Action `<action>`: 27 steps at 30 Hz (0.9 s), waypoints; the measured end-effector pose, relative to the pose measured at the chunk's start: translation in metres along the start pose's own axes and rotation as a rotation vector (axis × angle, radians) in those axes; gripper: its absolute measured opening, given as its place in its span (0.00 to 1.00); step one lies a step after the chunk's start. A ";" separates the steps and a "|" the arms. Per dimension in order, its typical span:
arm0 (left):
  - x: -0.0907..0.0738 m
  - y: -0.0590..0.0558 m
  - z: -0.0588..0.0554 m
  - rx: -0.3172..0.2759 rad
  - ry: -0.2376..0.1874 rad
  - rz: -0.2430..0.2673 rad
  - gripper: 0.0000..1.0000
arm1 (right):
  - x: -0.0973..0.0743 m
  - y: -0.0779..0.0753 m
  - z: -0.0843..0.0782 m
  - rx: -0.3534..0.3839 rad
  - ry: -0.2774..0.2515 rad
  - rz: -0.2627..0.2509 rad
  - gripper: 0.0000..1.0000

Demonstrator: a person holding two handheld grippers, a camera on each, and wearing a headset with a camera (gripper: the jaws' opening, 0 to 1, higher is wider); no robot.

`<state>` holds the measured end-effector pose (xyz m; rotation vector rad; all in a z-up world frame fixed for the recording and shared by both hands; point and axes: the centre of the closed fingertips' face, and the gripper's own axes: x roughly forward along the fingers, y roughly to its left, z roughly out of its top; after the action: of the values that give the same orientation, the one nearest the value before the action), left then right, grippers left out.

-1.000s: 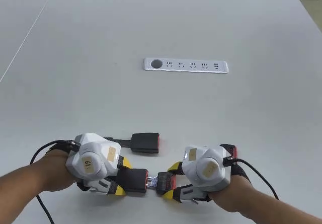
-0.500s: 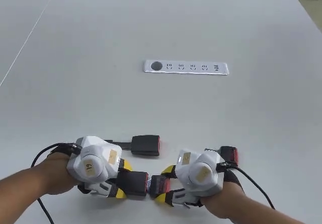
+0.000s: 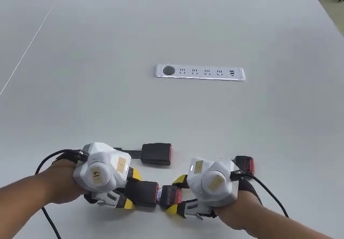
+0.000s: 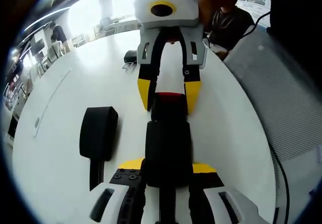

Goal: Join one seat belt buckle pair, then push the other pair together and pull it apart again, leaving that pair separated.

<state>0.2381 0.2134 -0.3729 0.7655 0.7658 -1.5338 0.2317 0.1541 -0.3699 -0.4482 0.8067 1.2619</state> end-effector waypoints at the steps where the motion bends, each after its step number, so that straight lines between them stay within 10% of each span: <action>1: 0.000 0.000 0.000 0.000 0.001 0.000 0.33 | 0.000 0.000 0.000 -0.002 0.002 -0.001 0.34; 27: -0.003 -0.004 -0.003 0.009 -0.072 -0.031 0.32 | -0.003 0.001 -0.002 -0.065 -0.044 0.008 0.32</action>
<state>0.2343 0.2178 -0.3719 0.7039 0.7205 -1.5852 0.2295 0.1512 -0.3684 -0.4679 0.7324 1.3044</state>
